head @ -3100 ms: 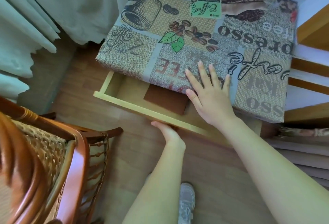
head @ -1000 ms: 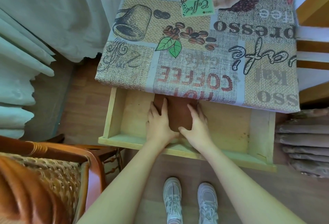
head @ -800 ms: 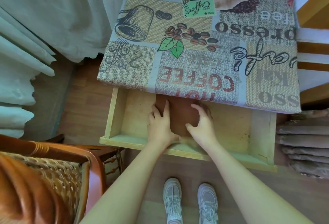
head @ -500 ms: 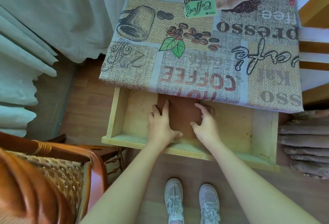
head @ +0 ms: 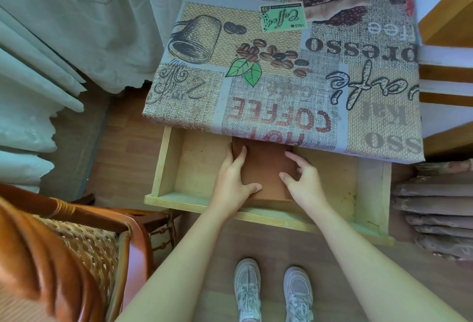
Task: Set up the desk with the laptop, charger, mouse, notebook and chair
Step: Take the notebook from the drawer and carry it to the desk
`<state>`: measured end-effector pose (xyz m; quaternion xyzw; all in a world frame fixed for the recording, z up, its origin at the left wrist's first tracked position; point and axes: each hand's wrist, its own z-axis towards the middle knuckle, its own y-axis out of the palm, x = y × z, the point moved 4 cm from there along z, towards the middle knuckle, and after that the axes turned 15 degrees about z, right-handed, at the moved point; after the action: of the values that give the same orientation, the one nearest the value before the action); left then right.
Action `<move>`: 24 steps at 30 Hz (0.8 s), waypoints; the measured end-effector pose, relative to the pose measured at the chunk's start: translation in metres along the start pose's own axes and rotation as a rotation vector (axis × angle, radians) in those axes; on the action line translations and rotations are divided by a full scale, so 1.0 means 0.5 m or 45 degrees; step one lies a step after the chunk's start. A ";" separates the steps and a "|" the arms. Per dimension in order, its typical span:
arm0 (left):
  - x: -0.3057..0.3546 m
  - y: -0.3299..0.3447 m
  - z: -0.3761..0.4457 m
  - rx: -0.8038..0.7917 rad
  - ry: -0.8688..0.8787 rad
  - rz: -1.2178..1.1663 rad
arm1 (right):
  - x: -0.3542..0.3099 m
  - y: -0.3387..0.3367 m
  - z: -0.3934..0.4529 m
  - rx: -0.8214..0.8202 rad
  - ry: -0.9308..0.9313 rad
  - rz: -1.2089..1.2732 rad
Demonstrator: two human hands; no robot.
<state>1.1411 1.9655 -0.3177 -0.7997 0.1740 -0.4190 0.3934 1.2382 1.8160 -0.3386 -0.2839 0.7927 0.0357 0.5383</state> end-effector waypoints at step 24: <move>0.046 -0.039 -0.176 -0.135 0.035 -0.342 | -0.033 -0.053 -0.210 0.000 -0.138 0.119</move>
<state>1.0824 1.9214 -0.2602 -0.8296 0.0927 -0.4689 0.2887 1.1679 1.7626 -0.2740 -0.2443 0.7749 0.0759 0.5781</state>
